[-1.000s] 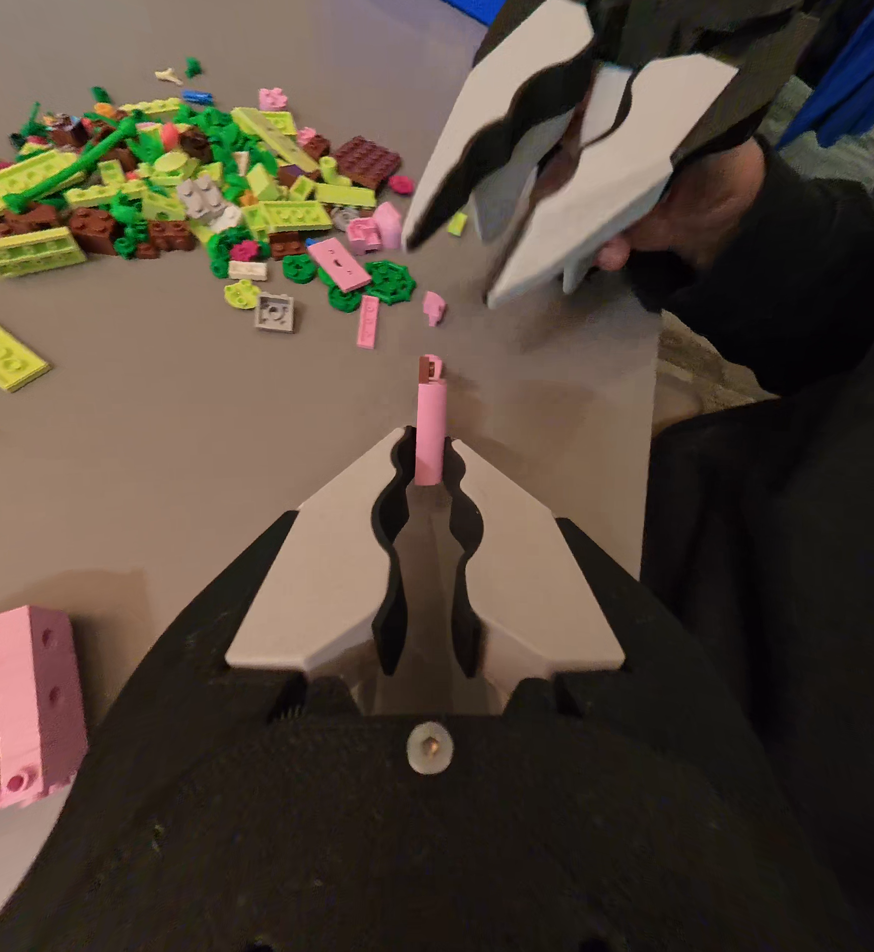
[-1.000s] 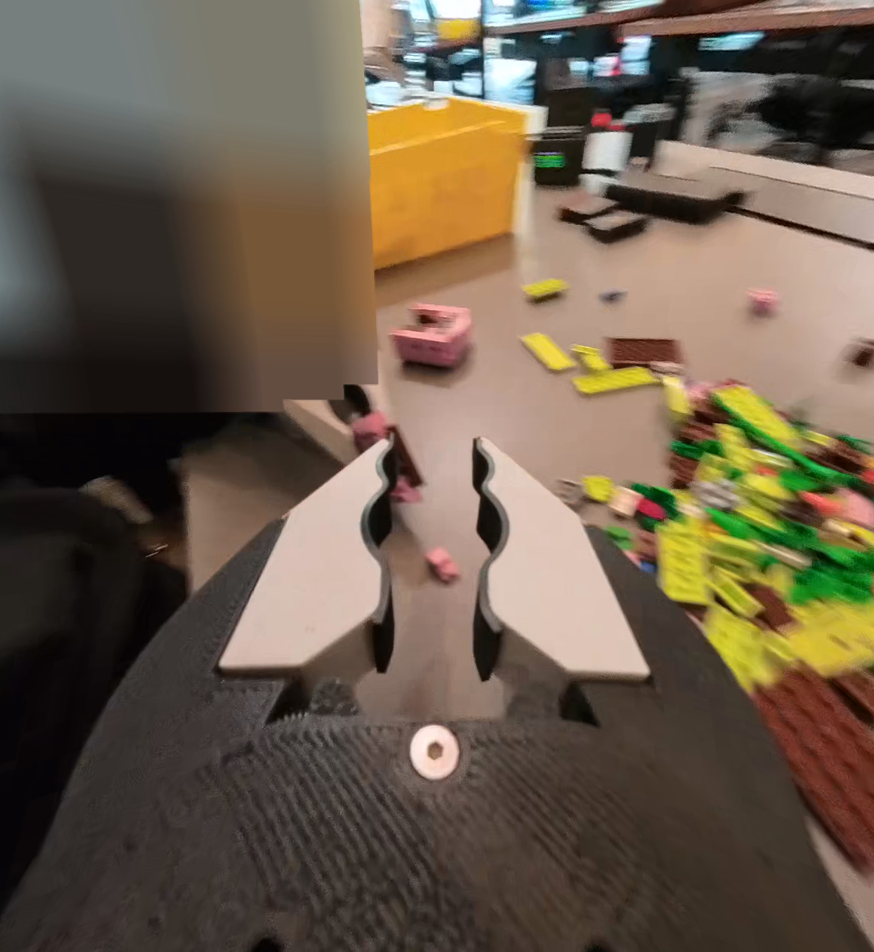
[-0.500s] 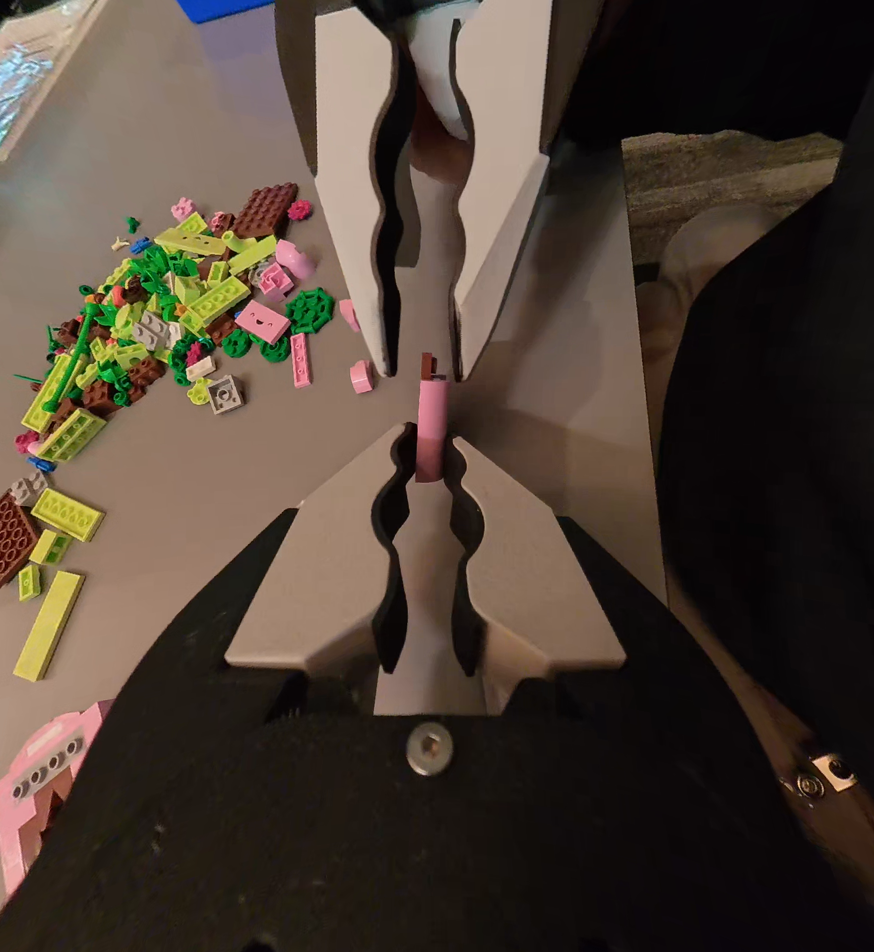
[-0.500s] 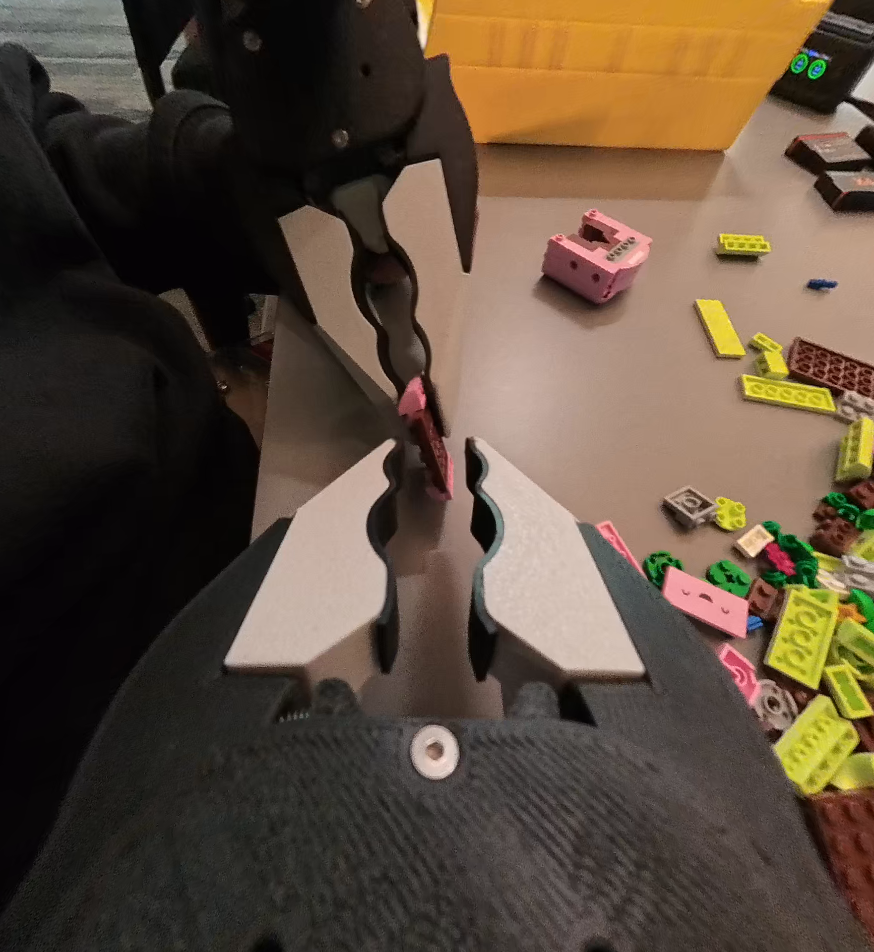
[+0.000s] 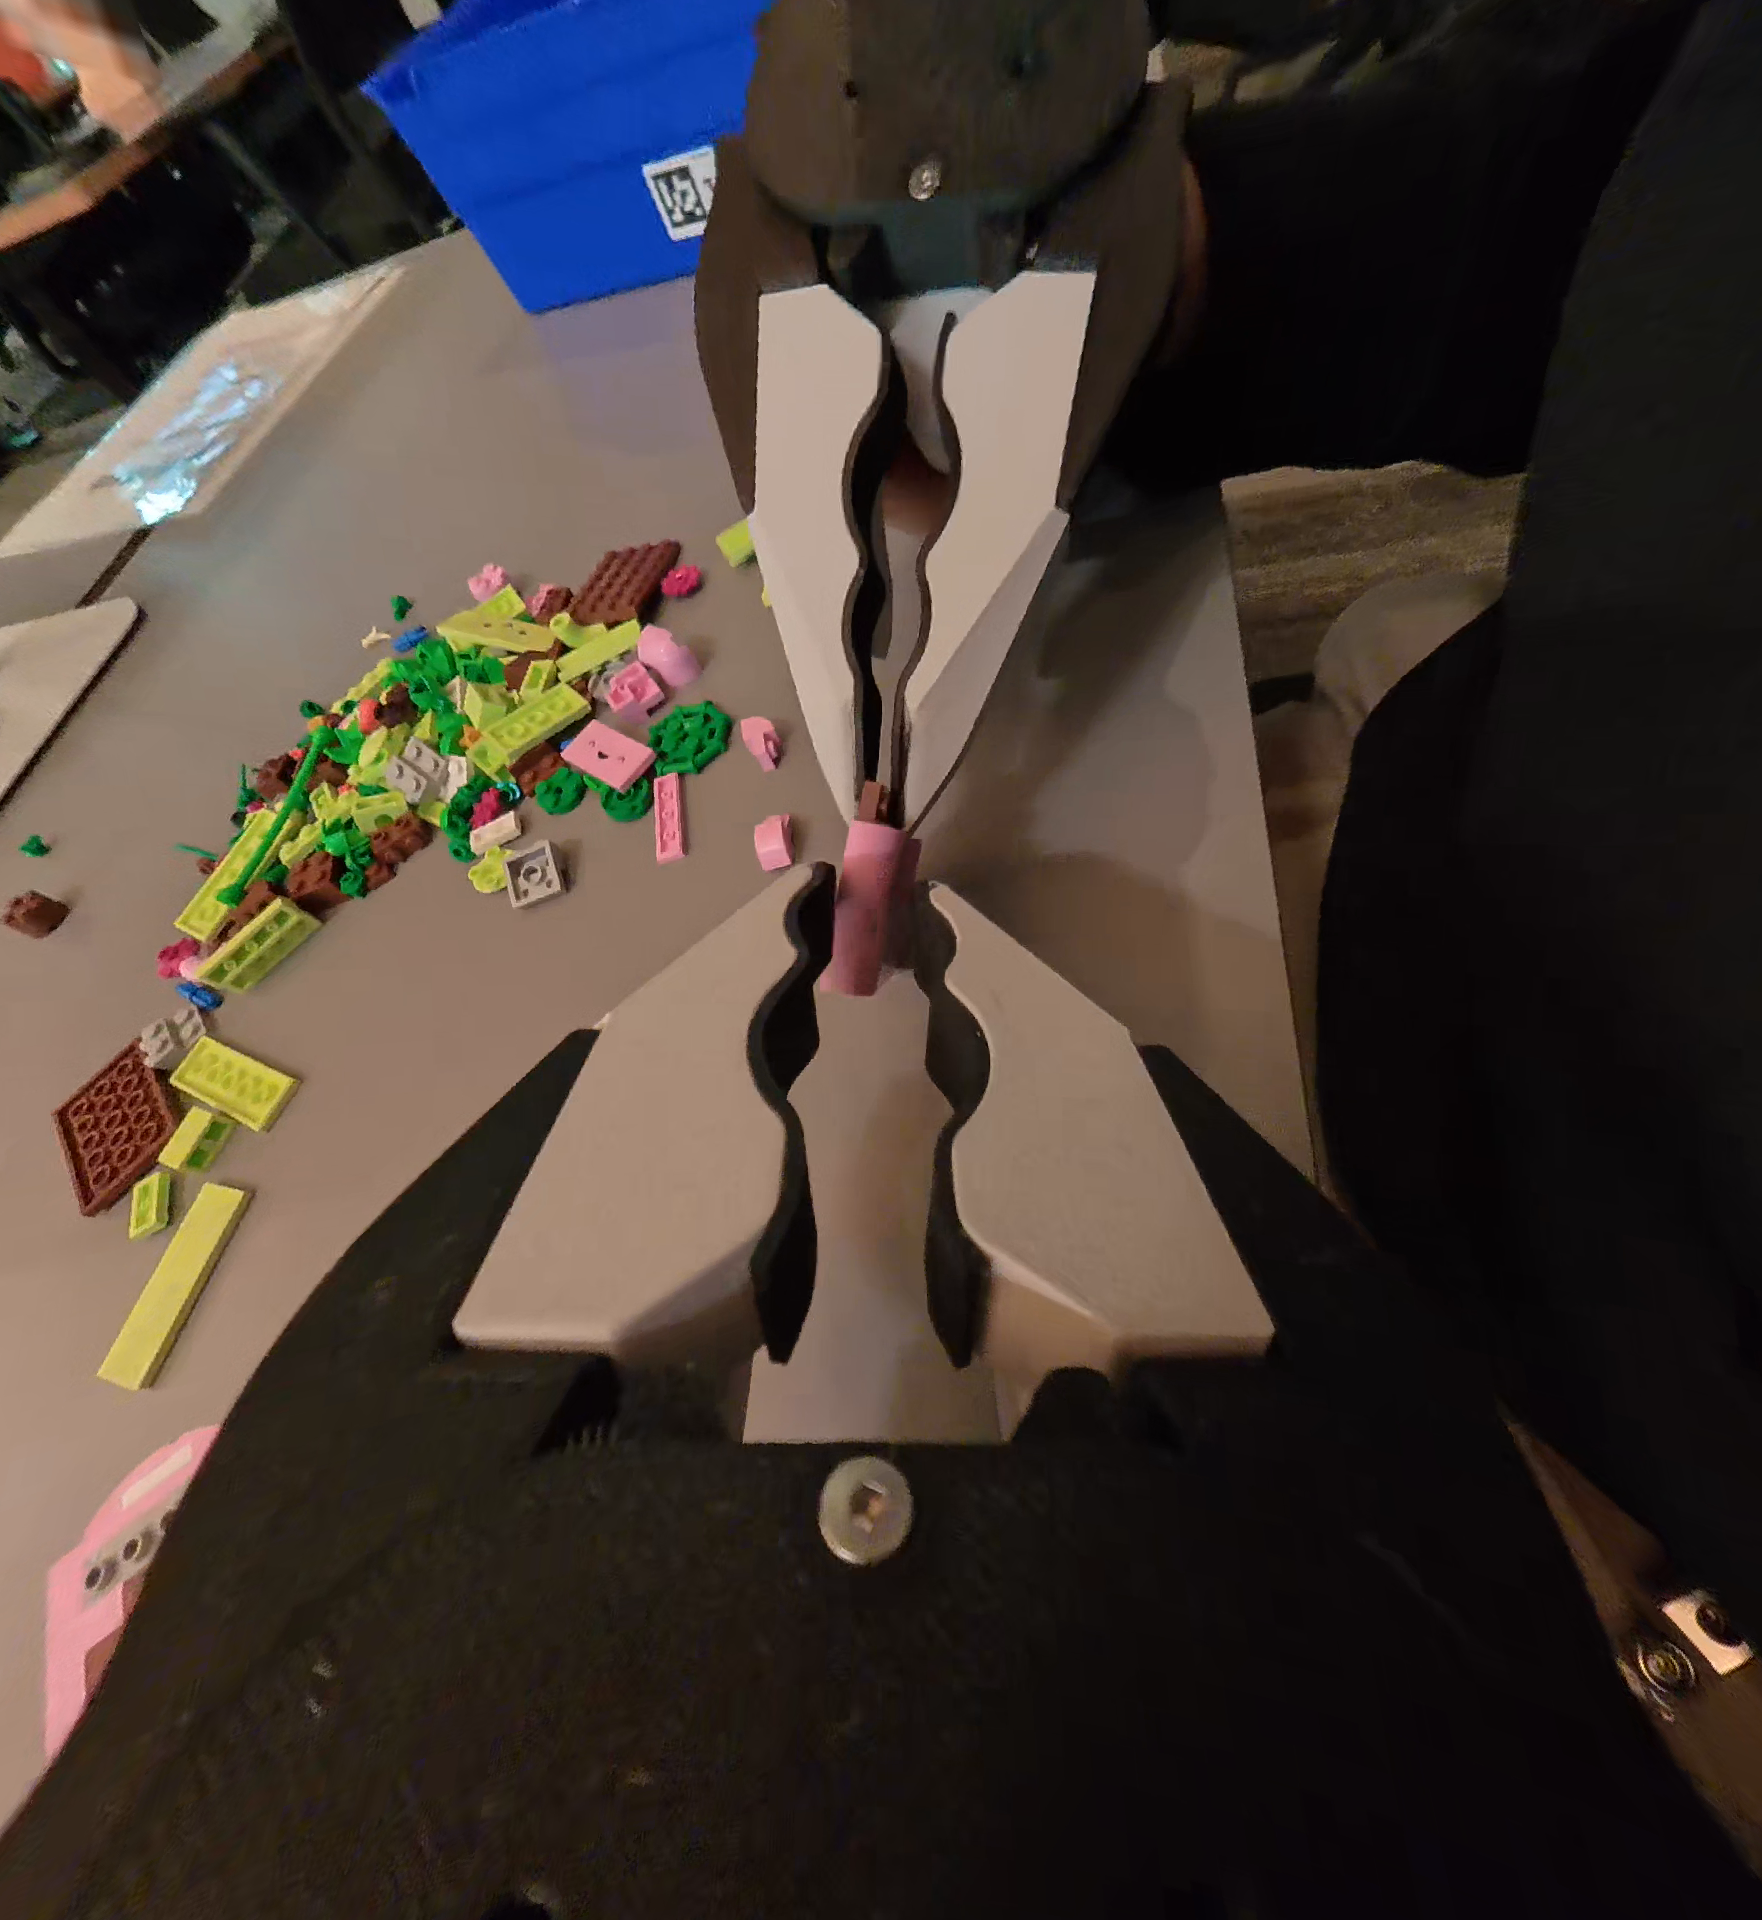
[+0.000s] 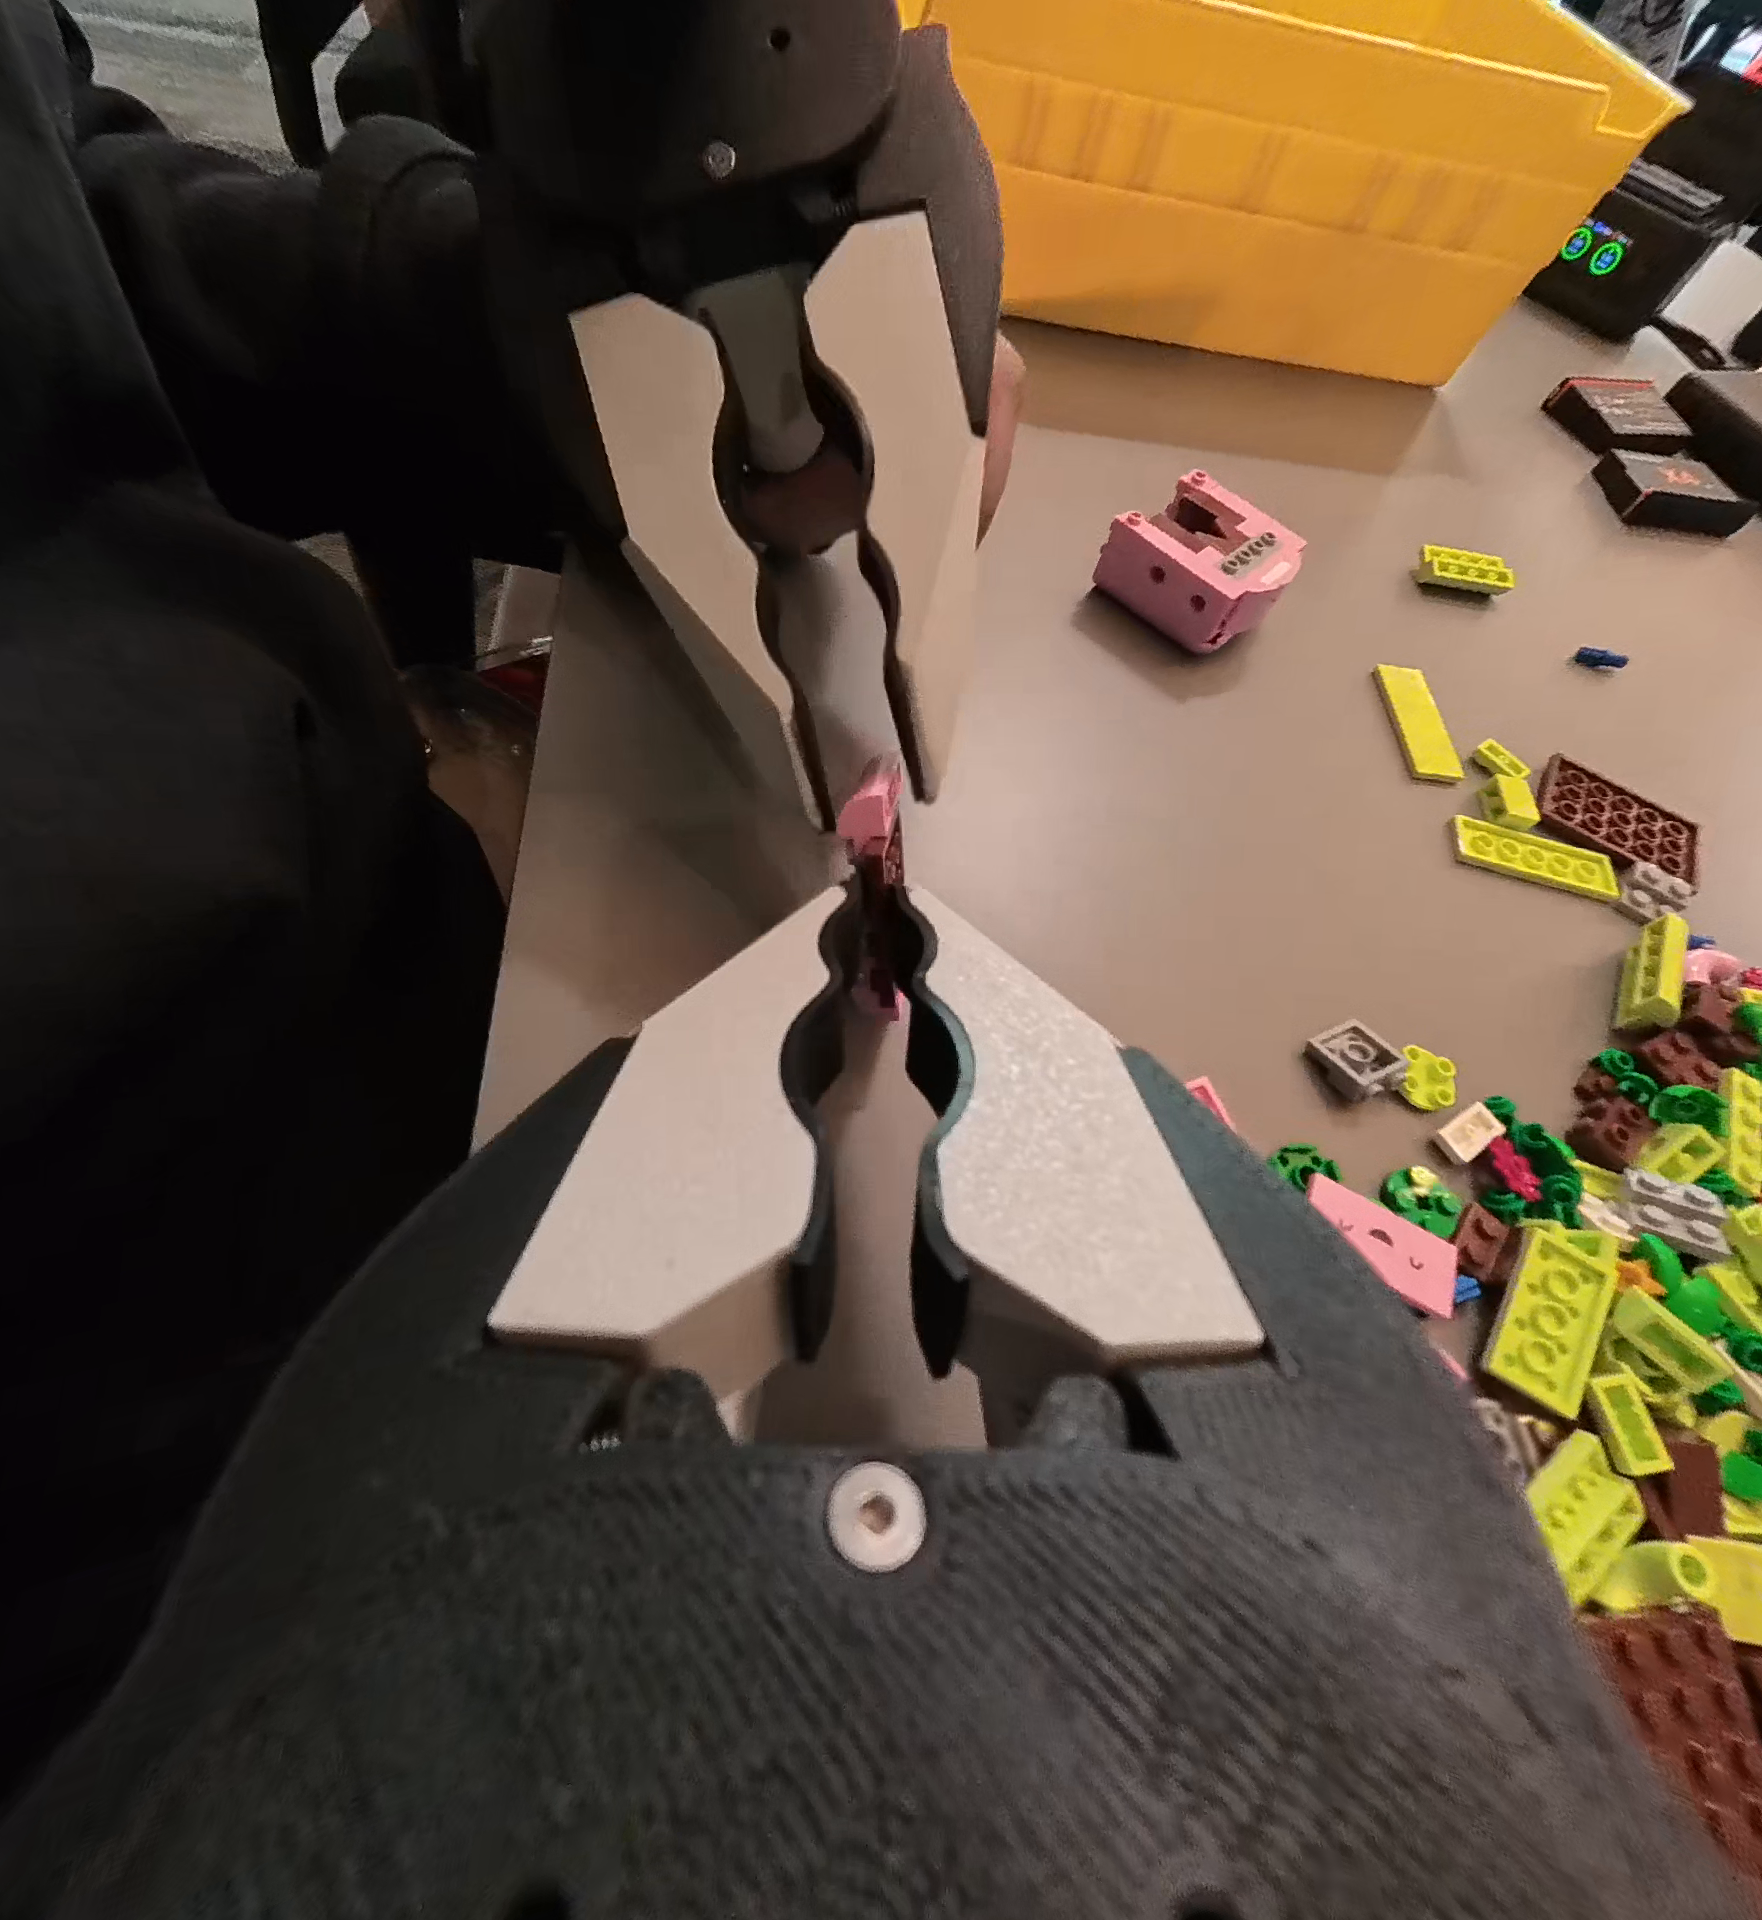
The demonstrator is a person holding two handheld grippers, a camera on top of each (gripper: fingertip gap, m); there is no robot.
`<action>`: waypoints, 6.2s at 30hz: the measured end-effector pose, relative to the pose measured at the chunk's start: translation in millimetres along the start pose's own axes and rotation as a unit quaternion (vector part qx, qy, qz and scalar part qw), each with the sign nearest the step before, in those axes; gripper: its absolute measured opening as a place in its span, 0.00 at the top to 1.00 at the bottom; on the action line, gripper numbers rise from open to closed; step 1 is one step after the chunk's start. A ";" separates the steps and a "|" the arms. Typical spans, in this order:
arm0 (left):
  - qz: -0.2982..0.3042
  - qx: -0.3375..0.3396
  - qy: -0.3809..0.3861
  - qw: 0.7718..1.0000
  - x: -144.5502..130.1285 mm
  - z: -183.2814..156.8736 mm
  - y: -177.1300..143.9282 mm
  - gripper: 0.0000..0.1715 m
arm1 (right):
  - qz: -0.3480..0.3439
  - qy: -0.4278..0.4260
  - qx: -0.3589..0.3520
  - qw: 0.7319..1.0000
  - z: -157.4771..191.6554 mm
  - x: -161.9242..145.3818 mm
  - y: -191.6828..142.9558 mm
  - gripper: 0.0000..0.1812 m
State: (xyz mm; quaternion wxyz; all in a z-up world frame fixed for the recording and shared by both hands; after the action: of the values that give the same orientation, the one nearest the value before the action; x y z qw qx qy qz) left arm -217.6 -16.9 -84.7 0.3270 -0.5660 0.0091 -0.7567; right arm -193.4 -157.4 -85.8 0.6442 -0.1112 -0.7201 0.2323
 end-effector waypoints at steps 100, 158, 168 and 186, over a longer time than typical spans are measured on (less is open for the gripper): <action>-0.135 -0.066 -0.236 0.960 23.2 15.4 -3.8 0.96 | -0.272 0.299 0.033 0.914 -37.8 6.9 -19.7 1.00; -0.186 -0.048 -0.375 0.907 3.3 50.5 -15.0 0.96 | -0.216 0.201 -0.036 0.955 -23.1 19.7 -9.1 0.98; -0.163 -0.079 -0.367 0.912 2.6 44.1 -11.0 0.95 | -0.192 0.146 -0.035 0.970 -15.1 22.2 -8.1 1.00; -0.094 -0.048 -0.412 0.905 -12.8 57.0 -7.8 0.96 | -0.217 0.105 -0.057 0.969 -11.4 19.1 -23.3 1.00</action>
State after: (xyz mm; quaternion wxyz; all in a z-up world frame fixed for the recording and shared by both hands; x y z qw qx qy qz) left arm -170.3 16.1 -72.1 0.2018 -0.8405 -0.1431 -0.4821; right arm -181.8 -166.6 -57.2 0.7439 -0.0120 -0.6674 0.0325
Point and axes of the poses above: each gripper's, where its closed fingertips meet, y out along the fingers, x out of its top, z = x × y across the jaws, the point moved 8 cm from there along -y, back along the fingers, and after that the axes turned 11 degrees about x, right-handed, at the moved point
